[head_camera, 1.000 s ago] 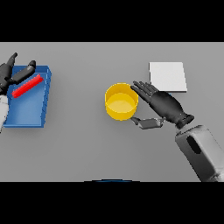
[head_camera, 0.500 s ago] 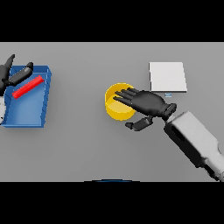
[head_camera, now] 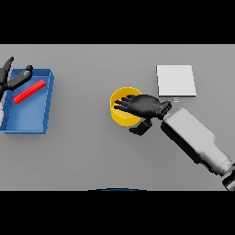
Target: Pick up the red beaker and tilt it to pour out 1 green nut into yellow bowl. Pick up the yellow bowl and place it on the metallic measuring scale.
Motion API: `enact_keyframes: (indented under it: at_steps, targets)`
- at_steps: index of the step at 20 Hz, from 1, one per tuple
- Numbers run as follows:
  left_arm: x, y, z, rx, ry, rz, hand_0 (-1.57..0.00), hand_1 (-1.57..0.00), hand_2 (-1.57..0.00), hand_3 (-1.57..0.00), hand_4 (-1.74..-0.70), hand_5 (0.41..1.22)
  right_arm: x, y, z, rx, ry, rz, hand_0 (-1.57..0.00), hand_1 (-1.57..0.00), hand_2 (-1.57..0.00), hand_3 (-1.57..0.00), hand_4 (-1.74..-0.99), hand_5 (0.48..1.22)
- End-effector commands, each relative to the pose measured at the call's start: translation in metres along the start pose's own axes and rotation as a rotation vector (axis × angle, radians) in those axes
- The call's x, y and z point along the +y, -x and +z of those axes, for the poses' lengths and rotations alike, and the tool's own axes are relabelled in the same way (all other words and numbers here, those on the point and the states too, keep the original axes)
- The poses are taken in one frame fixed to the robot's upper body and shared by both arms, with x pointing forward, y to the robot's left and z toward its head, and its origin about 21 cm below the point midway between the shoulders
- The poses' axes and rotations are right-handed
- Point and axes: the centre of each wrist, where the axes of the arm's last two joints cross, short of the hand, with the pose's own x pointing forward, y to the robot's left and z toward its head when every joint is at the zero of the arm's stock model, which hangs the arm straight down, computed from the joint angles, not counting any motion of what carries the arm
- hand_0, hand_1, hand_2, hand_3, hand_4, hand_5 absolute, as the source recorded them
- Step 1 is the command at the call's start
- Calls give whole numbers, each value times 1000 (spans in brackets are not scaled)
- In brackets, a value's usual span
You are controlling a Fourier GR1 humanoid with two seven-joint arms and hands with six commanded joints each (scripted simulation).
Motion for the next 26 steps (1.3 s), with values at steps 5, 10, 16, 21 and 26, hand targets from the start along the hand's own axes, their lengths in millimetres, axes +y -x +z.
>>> enact_keyframes:
  at_steps: [5,10,16,21,26]
  targets:
    - [0,-2,-3,14,-5,-11,1,1,1,1,-789,713,1,4,-7,21,-36,-12,1,1,-9,-41,-1209,732]
    - [1,1,-5,0,-8,-11,1,1,1,1,-788,710,2,2,-9,-10,-33,-1,-678,-640,-594,-572,-1435,1010]
    - [3,0,-5,-6,-14,-22,1,1,1,1,-784,711,-2,4,-5,-32,-54,-22,-1337,-1327,-1246,-1066,-1658,1166]
    - [3,2,-5,-12,3,-10,1,1,1,1,-786,704,-7,4,2,-30,-50,-23,-1494,-1491,-1362,-1198,-1714,1203]
    - [4,-1,-5,-9,-7,-28,1,1,1,1,-771,707,-35,7,21,20,-38,-27,-1546,-1545,-1459,-1160,-1732,1215]
